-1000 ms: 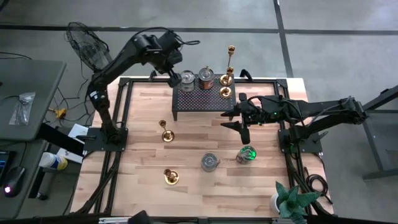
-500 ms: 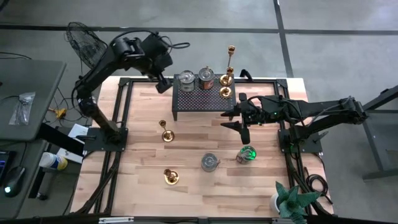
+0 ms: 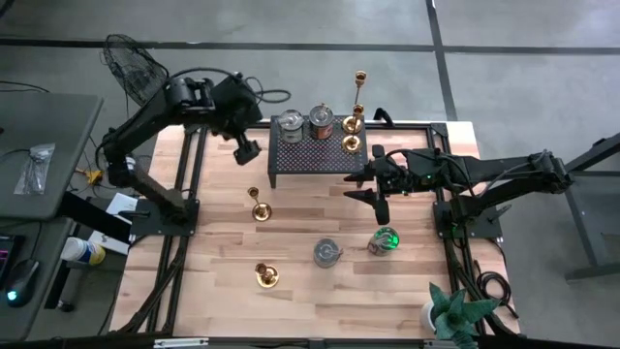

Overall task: Pick & Place candle stick holders
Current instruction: Put the golden candle holder on the shelf

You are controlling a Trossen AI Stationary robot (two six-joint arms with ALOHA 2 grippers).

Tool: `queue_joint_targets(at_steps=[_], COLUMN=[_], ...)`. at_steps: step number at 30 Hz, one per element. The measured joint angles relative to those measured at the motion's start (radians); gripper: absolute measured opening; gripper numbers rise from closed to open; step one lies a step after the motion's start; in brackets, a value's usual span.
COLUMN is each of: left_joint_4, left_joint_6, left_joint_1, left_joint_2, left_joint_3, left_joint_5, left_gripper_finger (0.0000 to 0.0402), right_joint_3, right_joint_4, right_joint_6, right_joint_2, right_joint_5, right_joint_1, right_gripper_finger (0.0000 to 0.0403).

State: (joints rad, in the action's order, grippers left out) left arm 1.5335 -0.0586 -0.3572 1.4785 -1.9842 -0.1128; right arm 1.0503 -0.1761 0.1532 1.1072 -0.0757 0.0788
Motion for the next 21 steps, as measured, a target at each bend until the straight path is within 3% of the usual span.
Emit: queue_joint_targets(at_steps=[12,21], left_joint_4=[-0.34,-0.483], left_joint_6=[-0.111,-0.263], left_joint_1=[0.111,0.206], left_joint_2=[-0.456,-0.671], left_joint_3=[0.614,0.923], left_joint_5=[0.025,0.077], left_gripper_finger=[0.0399,0.0399], right_joint_3=[0.0,0.0], right_joint_4=[0.0,0.0], right_joint_6=[0.0,0.0], right_joint_2=[0.0,0.0], right_joint_5=[0.0,0.0], right_joint_1=[0.0,0.0], right_gripper_finger=[0.0174,0.0174])
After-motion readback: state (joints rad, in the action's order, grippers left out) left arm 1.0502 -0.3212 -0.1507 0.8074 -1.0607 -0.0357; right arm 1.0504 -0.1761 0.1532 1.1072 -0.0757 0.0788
